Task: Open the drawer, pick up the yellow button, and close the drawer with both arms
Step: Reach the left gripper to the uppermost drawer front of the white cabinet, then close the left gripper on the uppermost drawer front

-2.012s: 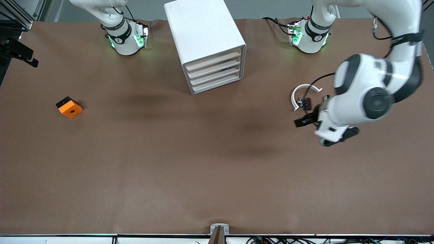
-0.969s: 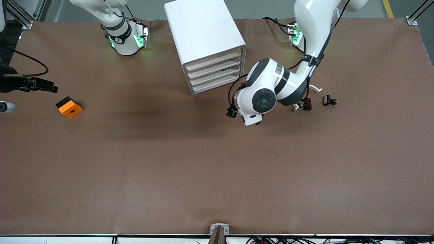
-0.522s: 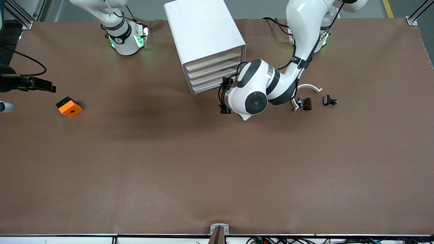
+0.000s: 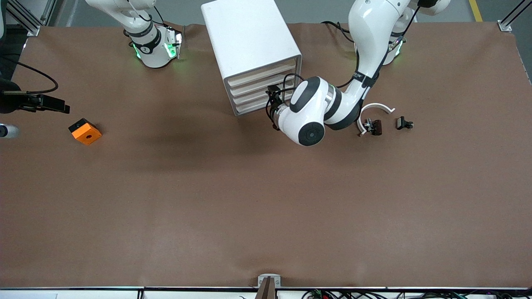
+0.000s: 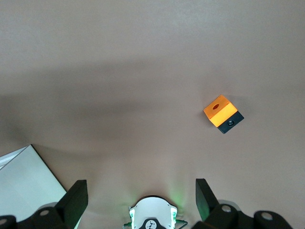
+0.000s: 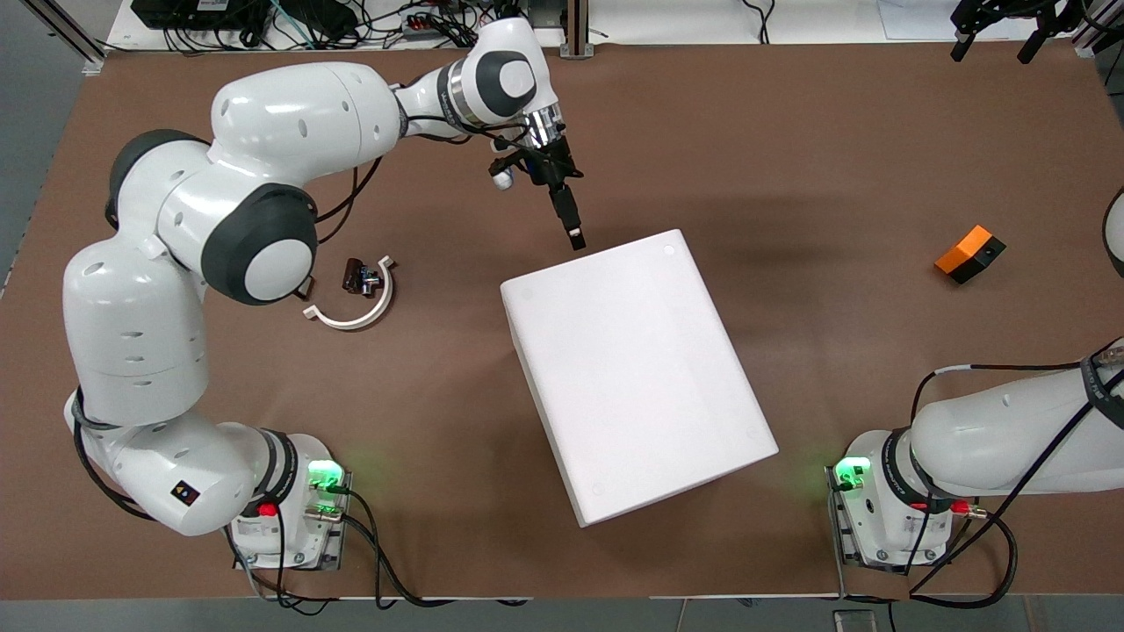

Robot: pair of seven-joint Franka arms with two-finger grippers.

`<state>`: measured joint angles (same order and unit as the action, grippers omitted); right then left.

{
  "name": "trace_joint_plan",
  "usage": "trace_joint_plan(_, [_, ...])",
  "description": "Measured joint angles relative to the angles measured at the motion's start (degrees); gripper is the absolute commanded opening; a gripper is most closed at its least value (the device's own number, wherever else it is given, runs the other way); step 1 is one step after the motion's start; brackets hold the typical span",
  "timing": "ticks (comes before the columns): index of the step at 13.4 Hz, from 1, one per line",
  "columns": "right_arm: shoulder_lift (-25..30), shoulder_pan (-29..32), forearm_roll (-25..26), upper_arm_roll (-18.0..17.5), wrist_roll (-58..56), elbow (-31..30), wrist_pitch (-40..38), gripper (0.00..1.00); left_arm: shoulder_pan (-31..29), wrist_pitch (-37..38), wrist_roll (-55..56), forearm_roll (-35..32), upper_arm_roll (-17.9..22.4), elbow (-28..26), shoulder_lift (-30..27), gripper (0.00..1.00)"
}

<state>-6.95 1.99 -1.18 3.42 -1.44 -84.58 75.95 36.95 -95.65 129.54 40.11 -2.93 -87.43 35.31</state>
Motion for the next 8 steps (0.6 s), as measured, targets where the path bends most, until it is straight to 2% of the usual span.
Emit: trace_joint_plan(8, [-0.1,0.3,0.0,0.2,0.1,-0.2,0.0,1.0,0.3,5.6,0.2,3.3,-2.7,0.0,1.2,0.96])
